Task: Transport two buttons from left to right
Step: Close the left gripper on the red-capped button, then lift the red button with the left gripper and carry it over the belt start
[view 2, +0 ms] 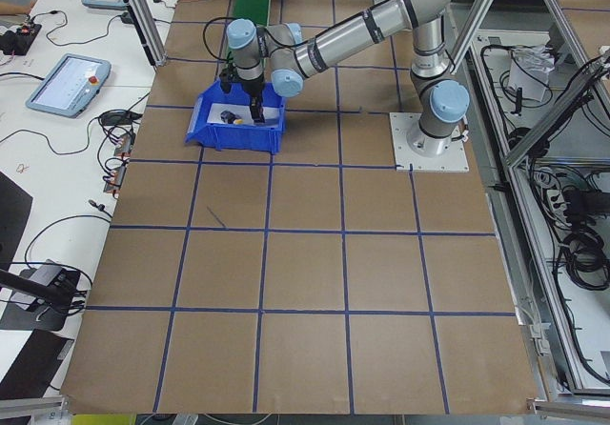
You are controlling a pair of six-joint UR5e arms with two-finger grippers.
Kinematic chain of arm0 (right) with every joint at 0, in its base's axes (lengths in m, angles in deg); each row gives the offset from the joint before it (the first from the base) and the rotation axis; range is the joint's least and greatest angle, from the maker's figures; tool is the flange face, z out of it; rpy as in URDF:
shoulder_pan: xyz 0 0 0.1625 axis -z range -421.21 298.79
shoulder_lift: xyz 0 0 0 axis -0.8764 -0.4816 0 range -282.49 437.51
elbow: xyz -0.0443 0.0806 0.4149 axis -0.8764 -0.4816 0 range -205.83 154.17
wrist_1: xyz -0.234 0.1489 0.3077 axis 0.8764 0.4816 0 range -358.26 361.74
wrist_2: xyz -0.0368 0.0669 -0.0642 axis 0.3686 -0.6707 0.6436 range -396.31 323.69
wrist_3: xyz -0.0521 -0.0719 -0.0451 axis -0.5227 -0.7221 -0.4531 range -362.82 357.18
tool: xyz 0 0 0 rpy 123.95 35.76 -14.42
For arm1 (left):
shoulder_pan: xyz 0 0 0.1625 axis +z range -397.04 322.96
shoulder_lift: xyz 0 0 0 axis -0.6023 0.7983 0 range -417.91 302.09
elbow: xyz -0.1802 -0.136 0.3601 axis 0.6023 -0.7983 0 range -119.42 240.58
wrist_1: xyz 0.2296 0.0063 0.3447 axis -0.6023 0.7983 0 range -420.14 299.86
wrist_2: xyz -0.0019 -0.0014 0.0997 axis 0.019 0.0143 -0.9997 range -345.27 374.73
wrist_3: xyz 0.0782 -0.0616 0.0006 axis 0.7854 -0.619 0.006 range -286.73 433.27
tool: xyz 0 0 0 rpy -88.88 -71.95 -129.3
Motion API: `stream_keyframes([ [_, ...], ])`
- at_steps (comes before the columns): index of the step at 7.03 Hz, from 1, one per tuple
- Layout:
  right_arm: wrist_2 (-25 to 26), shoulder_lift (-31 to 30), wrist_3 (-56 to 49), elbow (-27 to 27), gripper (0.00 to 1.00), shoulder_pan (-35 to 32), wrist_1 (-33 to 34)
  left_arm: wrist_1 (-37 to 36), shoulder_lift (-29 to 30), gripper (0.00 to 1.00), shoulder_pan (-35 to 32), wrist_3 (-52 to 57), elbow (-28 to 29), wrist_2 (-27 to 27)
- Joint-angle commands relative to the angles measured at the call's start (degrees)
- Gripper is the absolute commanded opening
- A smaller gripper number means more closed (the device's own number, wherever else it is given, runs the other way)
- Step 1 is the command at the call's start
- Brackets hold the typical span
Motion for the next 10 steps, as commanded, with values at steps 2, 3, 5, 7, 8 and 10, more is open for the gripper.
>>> stream_keyframes([
  [2, 0.0, 0.0, 0.0, 0.1, 1.00, 0.0, 0.0, -0.2, 0.3, 0.55, 0.4, -0.2, -0.2, 2.9],
  [3, 0.0, 0.0, -0.1, 0.1, 1.00, -0.1, 0.0, -0.2, 0.3, 0.34, 0.4, -0.3, -0.2, 3.2],
  [5, 0.0, 0.0, -0.2, 0.1, 1.00, -0.1, 0.0, -0.2, 0.3, 0.26, 0.4, -0.1, 1.0, 3.0],
  [7, 0.0, 0.0, -0.2, 0.1, 1.00, -0.1, 0.0, 1.3, -1.6, 0.27, 0.4, -0.6, 3.2, 2.6],
  [8, 0.0, 0.0, -0.2, 0.1, 1.00, -0.1, 0.0, 5.6, -3.5, 0.27, 0.4, -0.8, 5.1, 2.4],
  [10, 0.0, 0.0, -0.2, 0.1, 1.00, -0.1, 0.0, 16.1, -5.4, 0.27, -1.0, -1.2, 11.0, 2.6],
])
